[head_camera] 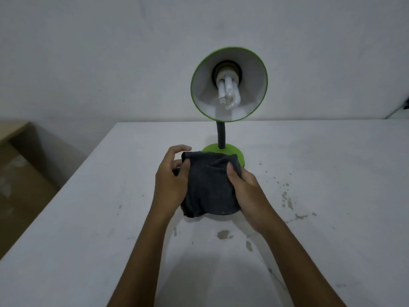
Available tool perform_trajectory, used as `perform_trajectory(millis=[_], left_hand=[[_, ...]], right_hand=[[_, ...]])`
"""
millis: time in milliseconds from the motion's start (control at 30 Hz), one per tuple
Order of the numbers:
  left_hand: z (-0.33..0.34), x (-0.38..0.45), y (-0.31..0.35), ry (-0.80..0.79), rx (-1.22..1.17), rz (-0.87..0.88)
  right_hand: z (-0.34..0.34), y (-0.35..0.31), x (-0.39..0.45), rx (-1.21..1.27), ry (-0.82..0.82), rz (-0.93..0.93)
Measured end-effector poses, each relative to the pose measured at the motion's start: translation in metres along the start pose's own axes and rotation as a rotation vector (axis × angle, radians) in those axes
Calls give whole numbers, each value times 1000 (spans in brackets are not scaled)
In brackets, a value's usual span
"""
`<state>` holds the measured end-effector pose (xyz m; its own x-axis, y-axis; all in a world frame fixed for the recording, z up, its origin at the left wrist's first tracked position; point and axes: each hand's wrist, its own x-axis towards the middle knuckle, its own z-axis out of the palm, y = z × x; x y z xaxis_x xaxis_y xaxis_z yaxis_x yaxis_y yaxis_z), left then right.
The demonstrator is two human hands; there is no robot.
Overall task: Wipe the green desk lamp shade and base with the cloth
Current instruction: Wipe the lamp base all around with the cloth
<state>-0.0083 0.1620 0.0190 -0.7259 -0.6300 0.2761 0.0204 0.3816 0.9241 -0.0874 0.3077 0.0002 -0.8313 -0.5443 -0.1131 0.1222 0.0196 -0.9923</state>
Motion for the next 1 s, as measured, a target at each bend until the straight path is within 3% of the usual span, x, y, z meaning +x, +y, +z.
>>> perform_trajectory(millis=[67, 167, 267, 567, 900, 1000], left_hand=[[-11, 8, -4, -70, 18, -98], [-33, 17, -10, -300, -231, -384], [-55, 29, -24, -268, -335, -472], [-110, 84, -67, 99, -59, -412], [-102, 113, -105, 115, 489, -177], [-92, 108, -102, 84, 621, -189]], right_hand=[[5, 0, 4, 41, 1, 26], [17, 1, 13, 116, -25, 54], [36, 5, 26, 125, -22, 100], [113, 18, 93, -213, -11, 104], [140, 12, 121, -719, 145, -34], [135, 0, 106, -807, 132, -117]])
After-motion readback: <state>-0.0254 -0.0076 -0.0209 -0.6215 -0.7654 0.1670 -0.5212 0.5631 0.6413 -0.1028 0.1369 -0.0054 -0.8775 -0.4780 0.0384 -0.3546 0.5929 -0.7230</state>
